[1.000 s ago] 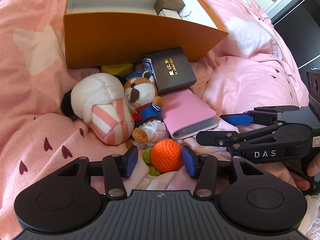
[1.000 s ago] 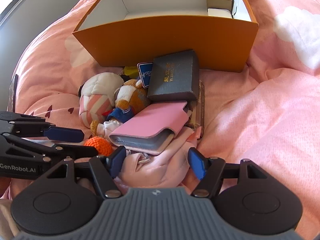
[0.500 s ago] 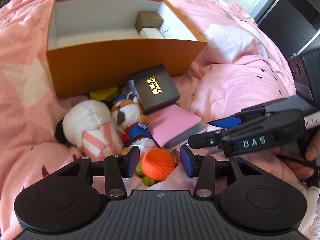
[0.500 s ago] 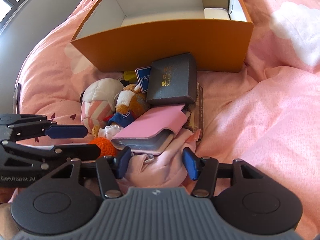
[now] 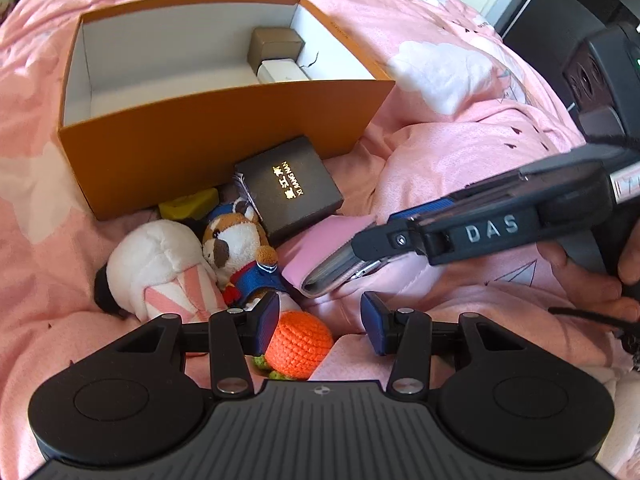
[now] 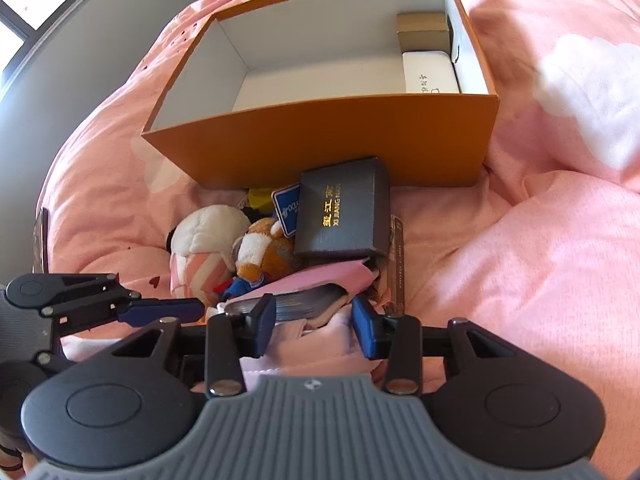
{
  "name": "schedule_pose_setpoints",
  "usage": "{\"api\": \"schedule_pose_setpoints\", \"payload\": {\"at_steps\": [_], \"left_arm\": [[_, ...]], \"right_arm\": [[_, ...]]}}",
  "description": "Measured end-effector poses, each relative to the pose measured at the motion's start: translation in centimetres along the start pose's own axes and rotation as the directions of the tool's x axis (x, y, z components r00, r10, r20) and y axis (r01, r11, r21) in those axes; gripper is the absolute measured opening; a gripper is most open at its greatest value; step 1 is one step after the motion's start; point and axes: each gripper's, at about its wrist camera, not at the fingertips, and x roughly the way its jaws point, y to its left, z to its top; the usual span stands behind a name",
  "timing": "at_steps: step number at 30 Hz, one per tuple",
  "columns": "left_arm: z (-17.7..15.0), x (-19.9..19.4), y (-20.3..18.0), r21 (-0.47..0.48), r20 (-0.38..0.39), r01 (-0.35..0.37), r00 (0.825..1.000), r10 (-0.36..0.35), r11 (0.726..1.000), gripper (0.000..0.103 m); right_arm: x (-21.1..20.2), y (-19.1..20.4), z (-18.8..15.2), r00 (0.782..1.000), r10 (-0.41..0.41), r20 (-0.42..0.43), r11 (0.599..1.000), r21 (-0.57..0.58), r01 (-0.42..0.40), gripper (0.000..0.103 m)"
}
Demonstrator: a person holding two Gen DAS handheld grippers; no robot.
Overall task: Organize objects
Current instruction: 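Close the right gripper on the pink card wallet, then lift the pink card wallet upward with the right gripper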
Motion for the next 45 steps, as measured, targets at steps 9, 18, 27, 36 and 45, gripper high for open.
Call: {"api": "schedule_pose_setpoints", "payload": {"at_steps": [9,18,27,36,45], "left_arm": [[0.8,1.2,-0.1,0.059,-0.054,-0.051,0.997,0.054,0.997,0.035],[0.6,2.6,-1.2,0.209,-0.113,-0.043,0.991,0.068,0.977,0.033],[1.6,1.4,0.5,0.119,-0.016,-0.015,1.000,0.017,0.993,0.027],[3.6,2.3,1.5,0.068,0.030,-0.058,0.998,0.056,0.996,0.016],[3.5,3.9,2.4,0.058,0.026,-0.049,0.999,0.047,0.997,0.025]], "right_arm": [[-1.5,-1.7,0.2,1.000,-0.003,0.001,0.998,0.062,0.003,0.044],[-0.3,-0.7,0.8,0.995,-0.055,-0.078,0.995,-0.087,0.048,0.039],[-0.4,-0.5,1.3,0.995,-0.076,-0.061,0.979,-0.192,0.063,0.039],[-1.5,1.4,1.9,0.995,-0.102,0.009,0.907,-0.411,0.097,0.047],[2.6,1.5,2.8,0.996,-0.083,0.024,0.866,-0.494,0.084,0.048]]}}
